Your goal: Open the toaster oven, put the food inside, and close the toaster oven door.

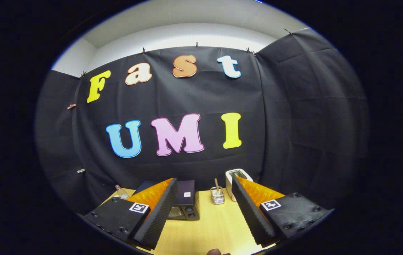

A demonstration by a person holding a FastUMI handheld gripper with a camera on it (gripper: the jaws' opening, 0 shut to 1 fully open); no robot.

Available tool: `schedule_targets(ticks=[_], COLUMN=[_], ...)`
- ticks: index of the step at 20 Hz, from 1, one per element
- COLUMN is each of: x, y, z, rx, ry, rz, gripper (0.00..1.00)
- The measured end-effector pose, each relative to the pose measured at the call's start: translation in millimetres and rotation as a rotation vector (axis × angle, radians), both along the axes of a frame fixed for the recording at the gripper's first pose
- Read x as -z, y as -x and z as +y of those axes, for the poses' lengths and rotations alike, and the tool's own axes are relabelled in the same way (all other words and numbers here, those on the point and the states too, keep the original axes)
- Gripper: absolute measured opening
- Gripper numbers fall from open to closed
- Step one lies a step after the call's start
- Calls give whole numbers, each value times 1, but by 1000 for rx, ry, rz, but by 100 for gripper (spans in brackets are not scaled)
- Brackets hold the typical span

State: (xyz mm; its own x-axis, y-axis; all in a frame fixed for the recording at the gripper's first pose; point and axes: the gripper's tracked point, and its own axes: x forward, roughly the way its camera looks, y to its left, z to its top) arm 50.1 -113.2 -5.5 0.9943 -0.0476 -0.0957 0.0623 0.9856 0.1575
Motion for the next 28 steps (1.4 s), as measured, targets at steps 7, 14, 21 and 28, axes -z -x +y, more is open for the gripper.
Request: schedule_targets(ticks=[7, 14, 21, 28], x=[-12, -15, -20, -12], y=[40, 45, 37, 27], z=[-37, -59, -57, -52], rx=[36, 80, 102, 105], ry=[-57, -49, -28, -17], rz=[-11, -23, -43, -32], gripper=[99, 99, 99, 99])
